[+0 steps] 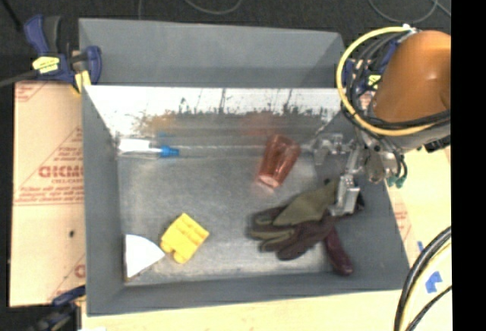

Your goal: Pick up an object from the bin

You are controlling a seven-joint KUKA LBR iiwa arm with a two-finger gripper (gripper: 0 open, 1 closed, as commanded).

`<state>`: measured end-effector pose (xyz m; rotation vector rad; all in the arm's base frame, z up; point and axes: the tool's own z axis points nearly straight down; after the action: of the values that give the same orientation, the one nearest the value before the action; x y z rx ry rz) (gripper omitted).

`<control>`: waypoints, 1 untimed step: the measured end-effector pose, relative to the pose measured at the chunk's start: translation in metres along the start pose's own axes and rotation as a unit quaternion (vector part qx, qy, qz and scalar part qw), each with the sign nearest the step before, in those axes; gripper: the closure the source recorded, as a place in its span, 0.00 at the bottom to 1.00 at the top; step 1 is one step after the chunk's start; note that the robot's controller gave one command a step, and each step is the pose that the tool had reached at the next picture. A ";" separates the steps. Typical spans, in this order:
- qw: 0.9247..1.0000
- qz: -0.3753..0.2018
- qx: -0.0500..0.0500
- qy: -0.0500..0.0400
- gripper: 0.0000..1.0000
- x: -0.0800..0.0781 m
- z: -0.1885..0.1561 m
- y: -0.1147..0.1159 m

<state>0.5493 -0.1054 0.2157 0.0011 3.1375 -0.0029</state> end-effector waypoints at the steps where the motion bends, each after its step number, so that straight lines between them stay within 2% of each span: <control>1: 1.000 -0.030 0.000 -0.001 0.00 0.014 0.068 -0.005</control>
Offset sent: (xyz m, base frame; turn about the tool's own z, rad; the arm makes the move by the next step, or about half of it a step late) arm -0.0248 -0.0124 -0.0611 -0.1789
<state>0.5359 -0.1101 0.1474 -0.0940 3.1345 -0.0042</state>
